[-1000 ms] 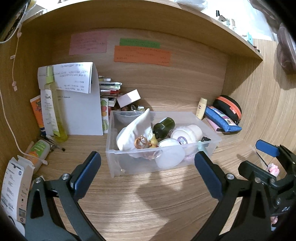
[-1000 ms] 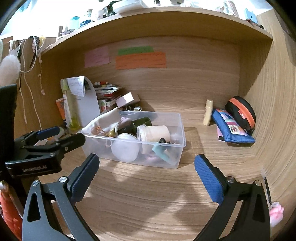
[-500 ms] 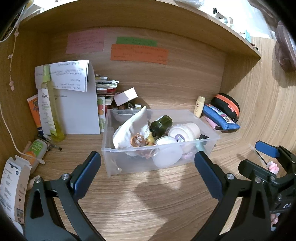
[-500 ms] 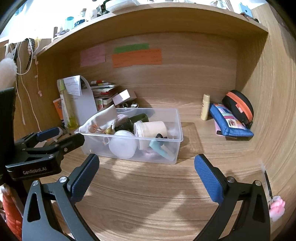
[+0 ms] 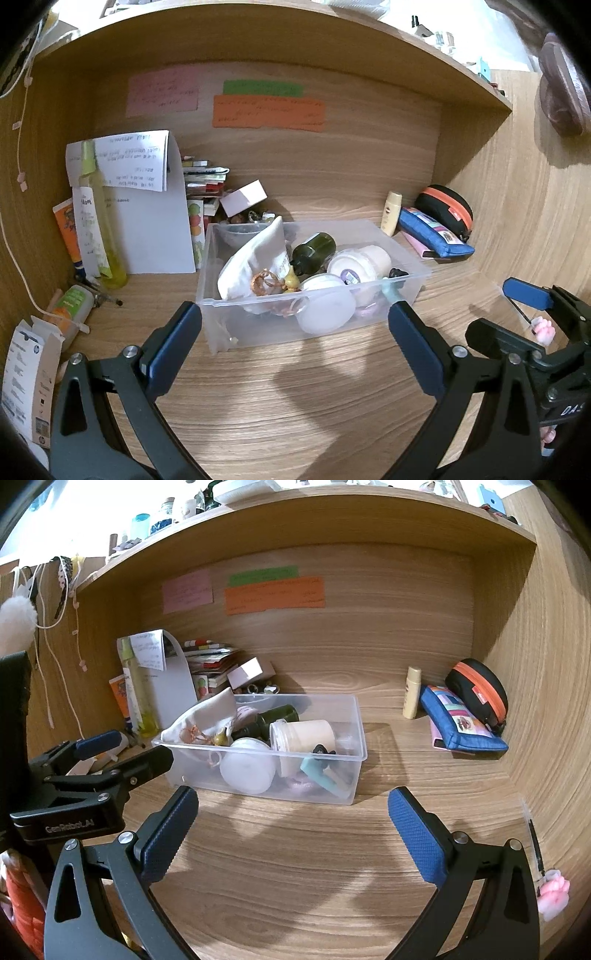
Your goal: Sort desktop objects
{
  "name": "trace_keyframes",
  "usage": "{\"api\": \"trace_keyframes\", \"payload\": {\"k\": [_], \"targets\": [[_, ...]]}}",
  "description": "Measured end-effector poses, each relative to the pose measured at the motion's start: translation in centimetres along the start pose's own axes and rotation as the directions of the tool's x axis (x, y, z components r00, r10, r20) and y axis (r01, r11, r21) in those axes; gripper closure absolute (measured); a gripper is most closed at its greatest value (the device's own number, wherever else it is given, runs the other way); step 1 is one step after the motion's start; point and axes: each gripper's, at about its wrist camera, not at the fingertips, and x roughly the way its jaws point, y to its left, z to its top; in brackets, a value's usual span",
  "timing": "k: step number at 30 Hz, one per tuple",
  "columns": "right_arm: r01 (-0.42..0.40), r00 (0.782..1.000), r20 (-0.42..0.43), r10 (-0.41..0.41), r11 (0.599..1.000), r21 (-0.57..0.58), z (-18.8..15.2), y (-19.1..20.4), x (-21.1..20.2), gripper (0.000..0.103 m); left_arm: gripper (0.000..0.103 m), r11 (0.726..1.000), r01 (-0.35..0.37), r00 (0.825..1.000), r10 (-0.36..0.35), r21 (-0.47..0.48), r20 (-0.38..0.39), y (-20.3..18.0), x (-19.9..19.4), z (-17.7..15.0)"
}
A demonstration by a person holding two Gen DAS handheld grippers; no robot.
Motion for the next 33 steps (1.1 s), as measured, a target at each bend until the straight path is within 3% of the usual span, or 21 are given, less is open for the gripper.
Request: {"api": "trace_keyframes", "payload": {"k": [20, 33], "targets": [[-0.004, 1.000, -0.001, 0.004, 1.000, 0.017, -0.13, 0.01, -0.24, 0.000, 0.001, 1.000, 0.001, 1.000, -0.001, -0.001, 0.004, -0.28, -0.25, -0.03], [-0.012, 1.000, -0.010, 0.013, 1.000, 0.028, -0.31, 0.14, -0.16, 0.000, 0.001, 0.999, 0.039, 0.999, -0.039, -0.006, -0.010, -0.45, -0.36, -0.11]]}}
